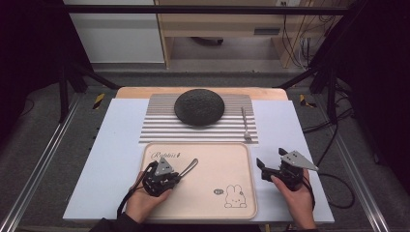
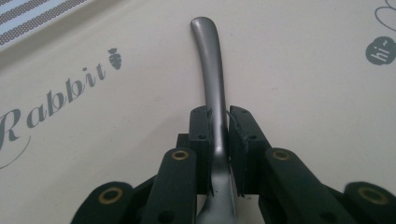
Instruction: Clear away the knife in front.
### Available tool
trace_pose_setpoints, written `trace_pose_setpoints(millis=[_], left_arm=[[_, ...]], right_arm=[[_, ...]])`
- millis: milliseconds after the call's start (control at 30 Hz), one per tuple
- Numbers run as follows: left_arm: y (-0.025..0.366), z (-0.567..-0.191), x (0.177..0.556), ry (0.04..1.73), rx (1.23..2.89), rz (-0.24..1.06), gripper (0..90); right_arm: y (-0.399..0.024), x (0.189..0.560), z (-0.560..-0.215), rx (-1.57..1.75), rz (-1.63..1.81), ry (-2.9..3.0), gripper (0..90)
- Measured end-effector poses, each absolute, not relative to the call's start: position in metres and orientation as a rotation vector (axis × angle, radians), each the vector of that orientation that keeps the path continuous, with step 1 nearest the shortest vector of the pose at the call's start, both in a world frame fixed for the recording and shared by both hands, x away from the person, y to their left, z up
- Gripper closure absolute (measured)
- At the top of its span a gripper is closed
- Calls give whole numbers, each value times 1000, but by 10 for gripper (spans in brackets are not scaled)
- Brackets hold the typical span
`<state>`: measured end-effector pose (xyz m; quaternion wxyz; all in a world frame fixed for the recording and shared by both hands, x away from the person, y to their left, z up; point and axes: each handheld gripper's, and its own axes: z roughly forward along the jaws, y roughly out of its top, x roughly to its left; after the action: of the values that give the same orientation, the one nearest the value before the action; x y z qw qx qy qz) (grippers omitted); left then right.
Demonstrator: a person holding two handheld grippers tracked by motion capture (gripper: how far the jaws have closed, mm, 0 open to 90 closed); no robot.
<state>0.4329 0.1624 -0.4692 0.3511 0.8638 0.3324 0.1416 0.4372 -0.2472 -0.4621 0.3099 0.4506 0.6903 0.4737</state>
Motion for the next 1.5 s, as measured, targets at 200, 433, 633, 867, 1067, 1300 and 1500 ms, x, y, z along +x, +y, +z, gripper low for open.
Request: trace_pose_setpoints(millis=[200, 433, 633, 867, 1067, 1300, 1500], left_arm=[[165, -470, 431, 885, 2216, 366, 798], [162, -459, 434, 828, 2130, 352, 866], [135, -462, 446, 770, 2198, 327, 900], [123, -474, 452, 762, 2264, 365, 900], [129, -471, 457, 788, 2256, 403, 900], [143, -468, 465, 831, 2241, 427, 900], [141, -471, 464, 820, 2276, 409, 900]], right_arm=[[-248, 437, -462, 1195, 1248, 1824, 82], [-248, 438, -463, 1200, 1244, 1820, 73], [-248, 438, -463, 1203, 1240, 1816, 75], [-248, 438, -464, 1210, 1237, 1816, 75], [-248, 438, -463, 1207, 1237, 1815, 75], [-248, 438, -465, 1212, 1225, 1820, 75], [-248, 440, -466, 1212, 1221, 1823, 75]])
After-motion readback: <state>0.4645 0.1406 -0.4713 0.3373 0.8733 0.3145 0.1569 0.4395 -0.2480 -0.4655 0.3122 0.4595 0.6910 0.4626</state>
